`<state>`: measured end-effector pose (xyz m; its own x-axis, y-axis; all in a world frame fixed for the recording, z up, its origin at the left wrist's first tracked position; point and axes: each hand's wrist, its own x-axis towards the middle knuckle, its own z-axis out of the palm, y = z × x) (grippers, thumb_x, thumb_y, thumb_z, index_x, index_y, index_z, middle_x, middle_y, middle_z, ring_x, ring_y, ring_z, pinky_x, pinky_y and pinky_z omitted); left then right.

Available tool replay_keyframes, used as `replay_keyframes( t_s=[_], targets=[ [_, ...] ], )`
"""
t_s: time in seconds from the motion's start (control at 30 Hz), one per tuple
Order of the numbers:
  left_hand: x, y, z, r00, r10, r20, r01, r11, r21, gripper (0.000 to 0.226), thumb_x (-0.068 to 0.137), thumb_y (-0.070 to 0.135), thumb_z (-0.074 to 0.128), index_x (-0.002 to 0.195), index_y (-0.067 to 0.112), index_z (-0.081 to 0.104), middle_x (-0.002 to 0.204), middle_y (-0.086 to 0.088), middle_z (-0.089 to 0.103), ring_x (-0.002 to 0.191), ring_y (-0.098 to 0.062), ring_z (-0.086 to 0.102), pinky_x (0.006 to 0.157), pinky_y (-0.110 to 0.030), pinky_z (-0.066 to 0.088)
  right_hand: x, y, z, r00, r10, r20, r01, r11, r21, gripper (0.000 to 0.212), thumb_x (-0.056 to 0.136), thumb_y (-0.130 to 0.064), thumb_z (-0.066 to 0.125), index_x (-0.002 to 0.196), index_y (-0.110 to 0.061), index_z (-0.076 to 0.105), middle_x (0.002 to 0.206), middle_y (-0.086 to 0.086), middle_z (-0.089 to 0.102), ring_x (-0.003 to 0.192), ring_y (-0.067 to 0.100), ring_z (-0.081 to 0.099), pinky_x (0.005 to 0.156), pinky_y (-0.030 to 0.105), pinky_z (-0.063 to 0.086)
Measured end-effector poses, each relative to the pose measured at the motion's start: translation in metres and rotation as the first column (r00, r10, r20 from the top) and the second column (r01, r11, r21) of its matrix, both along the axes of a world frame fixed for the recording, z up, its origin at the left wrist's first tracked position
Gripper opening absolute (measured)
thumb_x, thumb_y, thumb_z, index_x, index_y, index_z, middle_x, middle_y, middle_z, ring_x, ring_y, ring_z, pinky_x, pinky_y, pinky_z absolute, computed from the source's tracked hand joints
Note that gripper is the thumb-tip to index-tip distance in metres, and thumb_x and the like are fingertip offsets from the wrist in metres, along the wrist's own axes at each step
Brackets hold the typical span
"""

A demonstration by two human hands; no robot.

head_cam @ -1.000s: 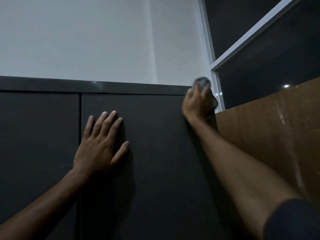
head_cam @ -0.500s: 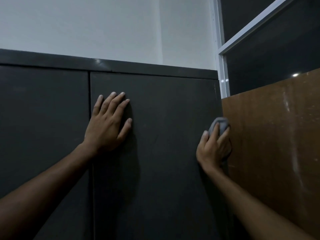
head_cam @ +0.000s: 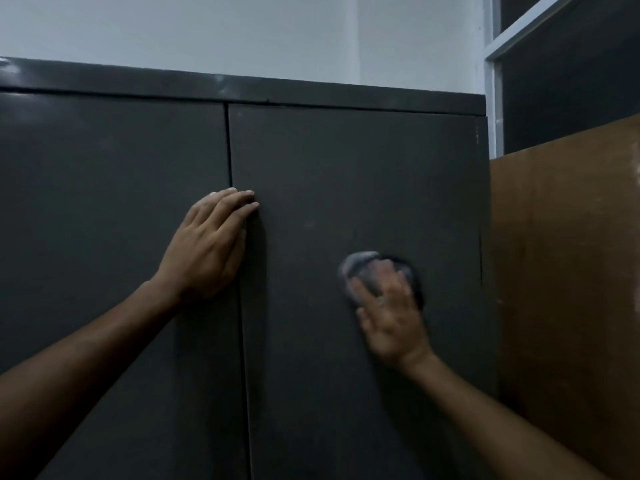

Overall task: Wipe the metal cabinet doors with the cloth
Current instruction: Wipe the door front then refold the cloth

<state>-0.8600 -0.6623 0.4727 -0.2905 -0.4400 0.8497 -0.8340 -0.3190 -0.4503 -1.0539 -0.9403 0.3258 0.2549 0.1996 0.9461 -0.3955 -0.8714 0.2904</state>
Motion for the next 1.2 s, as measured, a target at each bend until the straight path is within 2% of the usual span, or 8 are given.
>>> replay_keyframes(
  t_s=[0.1,0.2,0.4,0.5,0.7,0.97,1.1,1.2],
  targets=[
    [0.012,0.026,-0.004,1.000,0.024,-0.004,-0.024,1.000,0.005,0.050,0.106,0.025,0.041,0.150,0.004,0.052,0.158,-0.017,0.048,0.149,-0.037,0.040,0.125,-0.050,0.027,0.002,-0.013,0.068,0.910,-0.152,0.387,-0.039,0.895,0.444,0.052,0.108,-0.039,0.037,0.156,-0.021,0.041,0.161,0.027,0.029,0.148,0.046,0.031,0.112,0.064,0.033],
    [0.025,0.048,-0.006,0.996,0.022,-0.091,-0.025,0.999,-0.033,0.050,0.106,0.028,0.041,0.147,0.004,0.053,0.155,-0.017,0.048,0.146,-0.038,0.041,0.123,-0.051,0.029,0.061,0.057,0.152,0.817,-0.125,0.563,-0.137,0.906,0.400,0.049,0.104,-0.037,0.046,0.147,-0.016,0.054,0.157,0.028,0.038,0.142,0.047,0.040,0.111,0.061,0.036],
    [0.060,0.097,-0.014,0.996,0.037,-0.082,-0.043,0.997,-0.070,0.040,0.104,0.027,0.045,0.133,0.003,0.059,0.141,-0.018,0.055,0.132,-0.041,0.051,0.115,-0.050,0.034,0.113,0.162,0.016,0.980,0.136,-0.146,-0.163,0.967,-0.197,0.046,0.101,-0.030,0.057,0.147,-0.024,0.056,0.162,0.016,0.035,0.153,0.038,0.028,0.120,0.056,0.030],
    [0.080,0.134,-0.016,0.995,0.084,-0.055,-0.086,0.996,-0.037,0.043,0.104,0.030,0.045,0.135,0.004,0.059,0.143,-0.019,0.054,0.134,-0.041,0.049,0.115,-0.052,0.032,0.084,0.133,-0.009,0.978,0.104,-0.182,-0.146,0.961,-0.236,0.046,0.099,-0.030,0.059,0.145,-0.028,0.057,0.158,0.017,0.041,0.150,0.038,0.033,0.113,0.057,0.040],
    [0.126,0.202,-0.002,0.984,0.152,-0.088,-0.159,0.984,-0.077,0.055,0.102,0.039,0.042,0.144,0.005,0.053,0.151,-0.020,0.048,0.139,-0.043,0.044,0.117,-0.054,0.029,0.163,0.218,0.166,0.900,0.059,0.432,-0.194,0.942,0.276,0.048,0.105,-0.039,0.039,0.149,-0.024,0.052,0.162,0.020,0.034,0.151,0.040,0.030,0.118,0.060,0.027],
    [0.175,0.265,0.001,0.985,0.145,-0.091,-0.155,0.982,-0.111,0.059,0.103,0.041,0.040,0.149,0.005,0.049,0.156,-0.019,0.044,0.144,-0.041,0.041,0.124,-0.051,0.022,0.174,0.266,0.009,0.930,0.153,-0.334,-0.269,0.903,-0.336,0.046,0.094,-0.030,0.065,0.139,-0.024,0.064,0.156,0.017,0.044,0.149,0.039,0.034,0.114,0.051,0.041],
    [0.204,0.288,0.008,0.979,0.192,-0.070,-0.200,0.971,-0.133,0.063,0.103,0.046,0.040,0.151,0.006,0.049,0.160,-0.017,0.043,0.150,-0.041,0.036,0.128,-0.057,0.015,0.166,0.228,0.114,0.982,0.115,0.152,-0.116,0.993,-0.002,0.050,0.097,-0.036,0.056,0.146,-0.026,0.056,0.160,0.019,0.039,0.150,0.040,0.032,0.116,0.059,0.033],
    [0.219,0.291,0.010,0.978,0.199,-0.067,-0.206,0.971,-0.125,0.066,0.103,0.050,0.039,0.155,0.009,0.046,0.163,-0.014,0.040,0.154,-0.038,0.032,0.127,-0.062,0.016,0.200,0.261,0.230,0.874,-0.041,0.483,-0.148,0.926,0.346,0.056,0.099,-0.047,0.042,0.150,-0.025,0.051,0.161,0.022,0.035,0.148,0.042,0.033,0.119,0.058,0.027]
  ],
)
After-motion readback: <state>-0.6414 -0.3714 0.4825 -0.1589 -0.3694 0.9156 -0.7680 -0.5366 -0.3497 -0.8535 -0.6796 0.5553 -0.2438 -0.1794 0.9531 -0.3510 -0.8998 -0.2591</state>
